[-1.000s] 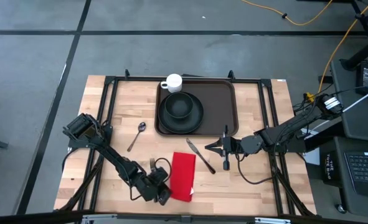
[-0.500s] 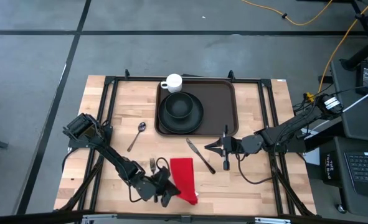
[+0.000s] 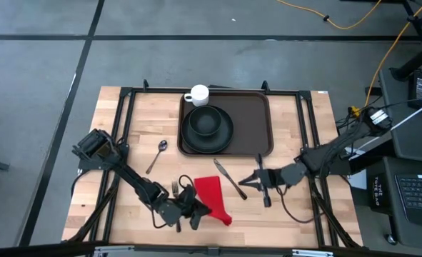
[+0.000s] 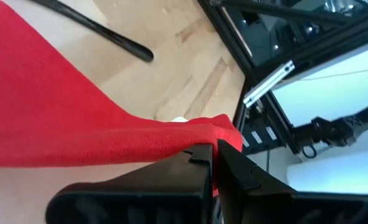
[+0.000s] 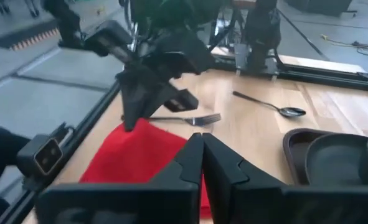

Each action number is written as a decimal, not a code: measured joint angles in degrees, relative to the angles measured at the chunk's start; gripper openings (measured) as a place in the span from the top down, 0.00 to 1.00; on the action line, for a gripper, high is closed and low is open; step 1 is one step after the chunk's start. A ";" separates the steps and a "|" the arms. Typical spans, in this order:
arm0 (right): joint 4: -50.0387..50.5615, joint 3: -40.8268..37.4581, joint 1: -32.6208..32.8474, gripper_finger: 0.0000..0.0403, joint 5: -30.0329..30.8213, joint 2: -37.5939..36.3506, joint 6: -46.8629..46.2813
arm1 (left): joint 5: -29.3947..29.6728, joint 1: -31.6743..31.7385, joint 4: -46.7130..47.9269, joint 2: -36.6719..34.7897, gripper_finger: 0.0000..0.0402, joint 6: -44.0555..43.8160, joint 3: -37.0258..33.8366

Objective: Set up tray
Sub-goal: Put the red table napkin on the brown serving tray to the top right of the black plate

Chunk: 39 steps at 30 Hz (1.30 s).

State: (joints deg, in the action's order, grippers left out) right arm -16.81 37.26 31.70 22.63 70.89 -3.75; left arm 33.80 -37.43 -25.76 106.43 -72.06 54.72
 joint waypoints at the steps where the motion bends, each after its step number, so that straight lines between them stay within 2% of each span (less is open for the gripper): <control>1: 2.36 1.10 0.94 0.98 1.23 0.00 -0.17 | -0.02 0.38 0.02 0.00 1.00 0.18 0.00; 6: 12.55 5.35 4.50 0.97 7.60 0.00 -2.18 | -0.13 2.66 -0.02 -0.02 1.00 1.09 0.00; 10: 15.18 6.25 6.04 0.97 8.36 0.00 -2.82 | 1.14 4.03 -0.95 -0.02 1.00 1.99 0.00; 18: 16.65 7.31 6.78 0.98 8.44 2.32 -1.95 | 1.60 6.77 -8.82 -0.09 1.00 7.47 0.02; 25: 34.69 20.27 6.76 0.99 10.00 10.45 -2.29 | 1.01 9.32 -8.77 -0.09 1.00 8.13 0.02; 30: 44.86 28.32 6.76 0.95 10.76 15.58 -4.98 | 0.71 10.80 -8.77 -0.09 1.00 10.08 0.02; 35: 48.64 33.22 7.19 0.91 10.62 18.31 -4.98 | -0.24 11.47 -8.57 -0.09 1.00 10.41 0.04; 39: 48.48 34.20 7.18 0.86 7.43 18.61 -5.07 | -0.22 11.67 -8.72 -0.09 1.00 11.33 0.02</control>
State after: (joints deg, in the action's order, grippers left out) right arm 31.67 71.46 38.88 30.06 89.50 -8.82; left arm 33.58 -25.76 -34.48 106.34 -60.73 54.74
